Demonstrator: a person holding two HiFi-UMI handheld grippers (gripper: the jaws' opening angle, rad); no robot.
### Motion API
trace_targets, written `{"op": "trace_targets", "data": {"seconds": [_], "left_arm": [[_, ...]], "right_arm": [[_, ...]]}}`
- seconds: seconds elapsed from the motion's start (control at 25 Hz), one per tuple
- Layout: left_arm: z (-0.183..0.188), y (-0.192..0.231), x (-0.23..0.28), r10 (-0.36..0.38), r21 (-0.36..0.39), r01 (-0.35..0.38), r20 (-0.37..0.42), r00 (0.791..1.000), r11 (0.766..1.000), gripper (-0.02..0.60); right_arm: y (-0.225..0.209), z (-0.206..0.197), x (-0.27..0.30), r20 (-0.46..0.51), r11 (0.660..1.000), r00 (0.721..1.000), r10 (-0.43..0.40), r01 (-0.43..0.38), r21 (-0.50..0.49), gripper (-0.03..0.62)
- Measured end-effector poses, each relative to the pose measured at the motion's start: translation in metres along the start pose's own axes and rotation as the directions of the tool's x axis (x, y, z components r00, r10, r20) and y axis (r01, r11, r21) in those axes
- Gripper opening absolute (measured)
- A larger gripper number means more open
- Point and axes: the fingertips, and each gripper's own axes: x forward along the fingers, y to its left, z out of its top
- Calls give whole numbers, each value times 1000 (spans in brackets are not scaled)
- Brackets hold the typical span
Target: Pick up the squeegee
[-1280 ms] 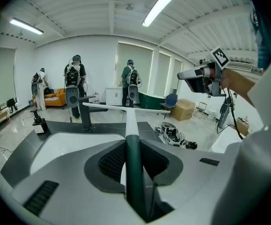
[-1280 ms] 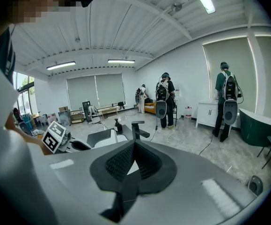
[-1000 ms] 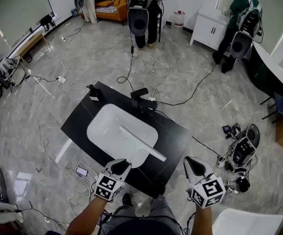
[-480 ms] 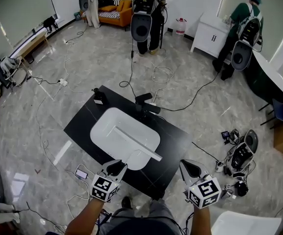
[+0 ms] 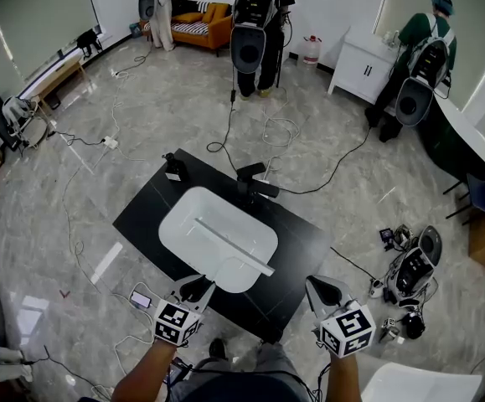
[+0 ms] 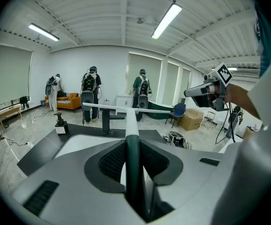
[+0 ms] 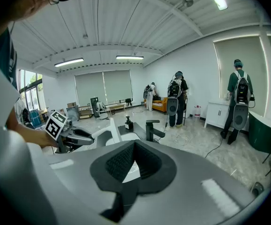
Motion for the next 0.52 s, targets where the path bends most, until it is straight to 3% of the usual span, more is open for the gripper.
{"op": "trace_targets", "data": {"seconds": [0.52], "left_arm": [[1,12,-8,11,-13,-11,5,1000,1000,95]], "right_arm": [[6,7,9,-4,1000,1000,2,-2,-7,9]]}}
